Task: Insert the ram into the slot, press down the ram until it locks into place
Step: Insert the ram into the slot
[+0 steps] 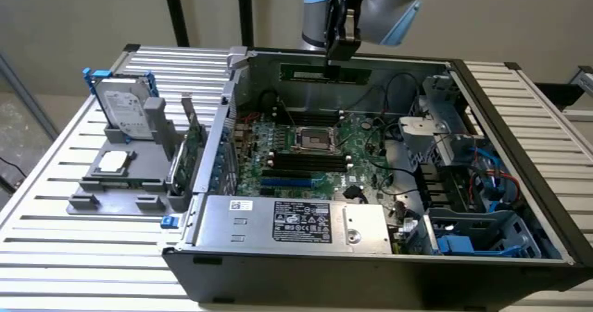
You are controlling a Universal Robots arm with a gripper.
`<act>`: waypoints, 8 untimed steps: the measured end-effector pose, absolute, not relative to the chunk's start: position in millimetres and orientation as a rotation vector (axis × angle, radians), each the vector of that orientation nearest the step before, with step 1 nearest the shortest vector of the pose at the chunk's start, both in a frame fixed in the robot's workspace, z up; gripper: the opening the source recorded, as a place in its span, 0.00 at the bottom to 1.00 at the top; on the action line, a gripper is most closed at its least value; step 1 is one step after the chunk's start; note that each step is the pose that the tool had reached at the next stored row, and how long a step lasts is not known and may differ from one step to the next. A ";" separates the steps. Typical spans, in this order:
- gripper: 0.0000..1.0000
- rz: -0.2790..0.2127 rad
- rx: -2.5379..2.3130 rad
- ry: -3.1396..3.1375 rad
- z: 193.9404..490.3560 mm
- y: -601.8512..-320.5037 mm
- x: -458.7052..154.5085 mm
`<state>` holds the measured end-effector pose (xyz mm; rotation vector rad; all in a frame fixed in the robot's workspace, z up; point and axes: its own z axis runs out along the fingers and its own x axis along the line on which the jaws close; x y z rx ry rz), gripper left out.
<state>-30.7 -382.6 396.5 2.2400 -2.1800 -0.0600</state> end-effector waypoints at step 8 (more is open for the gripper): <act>0.14 -0.055 2.241 -2.184 387.7 -382.8 -31.8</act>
